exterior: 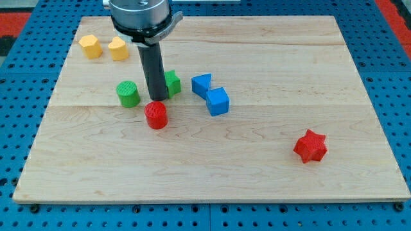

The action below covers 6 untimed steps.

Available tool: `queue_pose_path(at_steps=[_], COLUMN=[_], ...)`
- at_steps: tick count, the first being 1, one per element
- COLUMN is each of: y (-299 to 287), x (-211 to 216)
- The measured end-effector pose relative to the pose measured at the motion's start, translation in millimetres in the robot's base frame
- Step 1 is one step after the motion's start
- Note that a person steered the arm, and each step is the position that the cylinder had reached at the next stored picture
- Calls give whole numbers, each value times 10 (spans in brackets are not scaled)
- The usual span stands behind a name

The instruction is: Slide the yellow hexagon to the yellow heart

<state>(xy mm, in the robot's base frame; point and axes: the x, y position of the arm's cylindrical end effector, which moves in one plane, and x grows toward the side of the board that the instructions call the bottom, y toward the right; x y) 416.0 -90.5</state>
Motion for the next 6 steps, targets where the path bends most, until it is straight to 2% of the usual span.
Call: queue_pose_path(at_steps=[3,4,5,6], y=[852,506,-778,-1444], x=[-908,-614,-376,-689])
